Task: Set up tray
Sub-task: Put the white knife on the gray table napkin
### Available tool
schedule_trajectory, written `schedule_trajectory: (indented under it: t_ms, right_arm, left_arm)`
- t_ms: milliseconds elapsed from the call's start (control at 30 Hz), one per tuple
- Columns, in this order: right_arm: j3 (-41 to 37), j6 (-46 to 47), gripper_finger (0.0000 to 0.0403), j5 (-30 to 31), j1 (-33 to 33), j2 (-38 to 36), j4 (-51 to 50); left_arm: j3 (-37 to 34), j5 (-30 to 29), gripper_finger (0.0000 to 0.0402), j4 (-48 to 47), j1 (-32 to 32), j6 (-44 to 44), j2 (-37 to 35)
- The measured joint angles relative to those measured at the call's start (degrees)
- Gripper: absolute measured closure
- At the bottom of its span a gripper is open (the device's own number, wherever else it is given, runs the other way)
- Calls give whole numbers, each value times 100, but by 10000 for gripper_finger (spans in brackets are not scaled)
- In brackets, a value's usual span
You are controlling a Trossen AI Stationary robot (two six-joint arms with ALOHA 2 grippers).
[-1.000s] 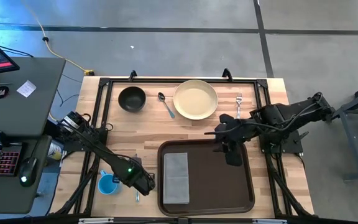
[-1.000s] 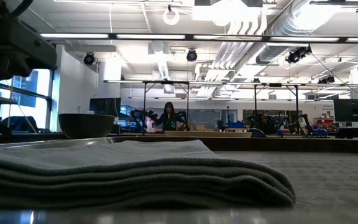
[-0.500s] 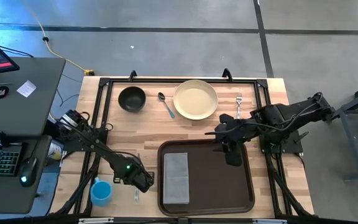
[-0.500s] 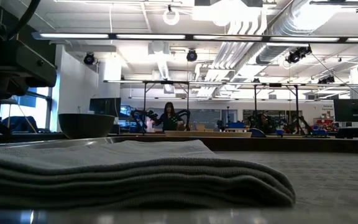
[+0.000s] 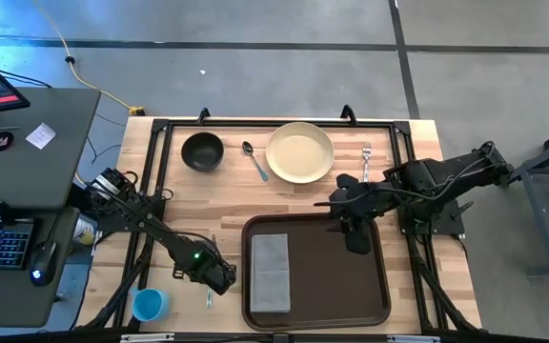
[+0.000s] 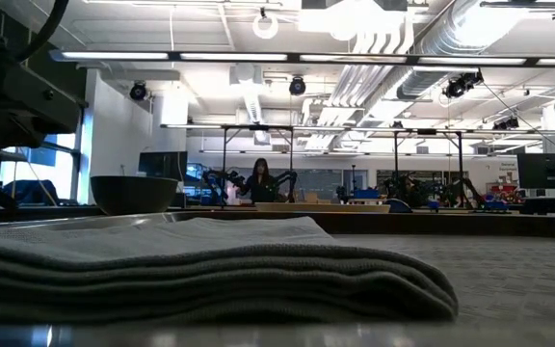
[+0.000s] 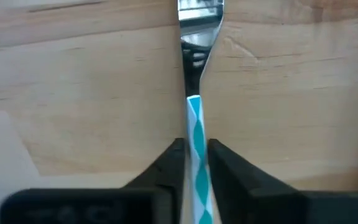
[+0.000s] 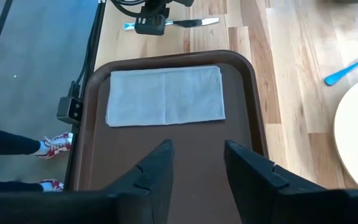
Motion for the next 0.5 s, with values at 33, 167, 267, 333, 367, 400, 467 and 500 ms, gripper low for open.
schedule_trajectory:
  t_ms: [33, 167, 267, 333, 367, 400, 467, 500]
  right_arm:
    - [0, 0, 273, 2, 0, 0, 0]
    - [0, 2, 289, -38, 0, 0, 0]
    - [0, 2, 302, -90, 0, 0, 0]
    - [0, 2, 311, -90, 0, 0, -2]
    - [0, 2, 316, -90, 0, 0, 0]
    - [0, 2, 320, -90, 0, 0, -2]
    - [0, 2, 327, -90, 0, 0, 0]
    - [0, 2, 330, -90, 0, 0, -2]
  left_arm:
    - [0, -17, 325, -3, 0, 8, 0]
    - [0, -144, 356, 13, -2, 100, -2]
    - [0, -170, 356, 19, 0, 142, 0]
    - [1, -173, 356, 19, 0, 144, -5]
    - [0, -172, 356, 17, 0, 145, -42]
    - [0, -172, 356, 23, 0, 144, -79]
    - [-7, -196, 350, 45, 0, 143, -159]
    - [-17, -254, 346, 39, -1, 136, -214]
